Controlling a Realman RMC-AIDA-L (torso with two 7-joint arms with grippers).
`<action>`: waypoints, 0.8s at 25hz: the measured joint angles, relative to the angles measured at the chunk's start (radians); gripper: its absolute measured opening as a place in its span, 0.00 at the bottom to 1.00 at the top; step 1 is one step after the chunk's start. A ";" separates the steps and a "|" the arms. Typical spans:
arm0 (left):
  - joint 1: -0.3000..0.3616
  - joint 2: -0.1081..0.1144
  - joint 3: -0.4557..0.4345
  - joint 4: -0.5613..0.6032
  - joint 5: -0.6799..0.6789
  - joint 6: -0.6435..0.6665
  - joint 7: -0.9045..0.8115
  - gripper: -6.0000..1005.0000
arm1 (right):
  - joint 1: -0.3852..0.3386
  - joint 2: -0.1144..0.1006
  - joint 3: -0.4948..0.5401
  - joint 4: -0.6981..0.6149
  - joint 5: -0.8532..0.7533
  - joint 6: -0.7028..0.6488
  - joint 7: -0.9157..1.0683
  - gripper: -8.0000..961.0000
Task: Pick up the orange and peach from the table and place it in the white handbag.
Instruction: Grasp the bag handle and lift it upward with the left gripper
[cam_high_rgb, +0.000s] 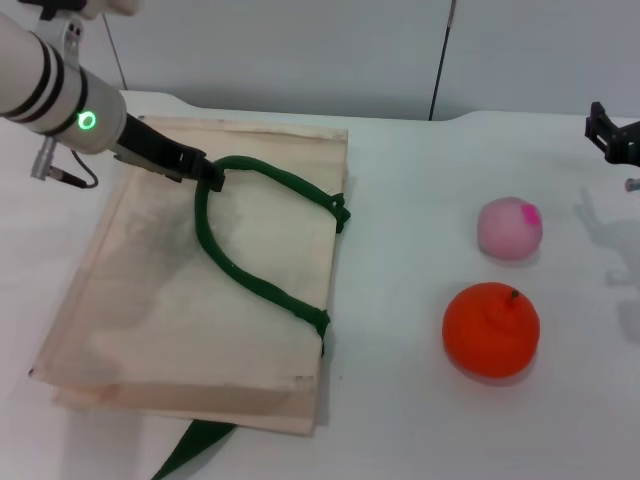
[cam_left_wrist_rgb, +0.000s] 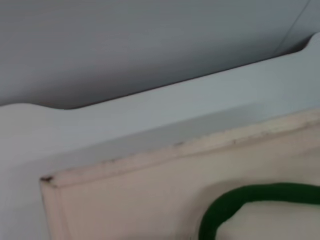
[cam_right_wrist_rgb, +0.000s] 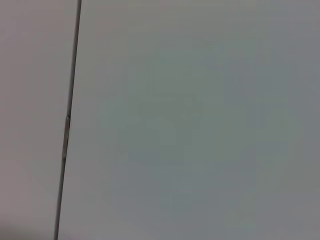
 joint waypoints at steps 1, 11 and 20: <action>-0.002 0.000 0.000 -0.010 0.001 0.004 0.000 0.58 | 0.000 0.000 0.000 -0.001 0.000 0.000 0.000 0.83; -0.010 0.000 0.000 -0.049 0.010 0.034 0.002 0.56 | 0.000 0.000 0.000 -0.009 0.000 0.000 0.000 0.83; -0.016 0.001 0.000 -0.094 0.033 0.064 -0.002 0.54 | 0.000 0.000 -0.003 -0.012 0.000 0.000 0.000 0.83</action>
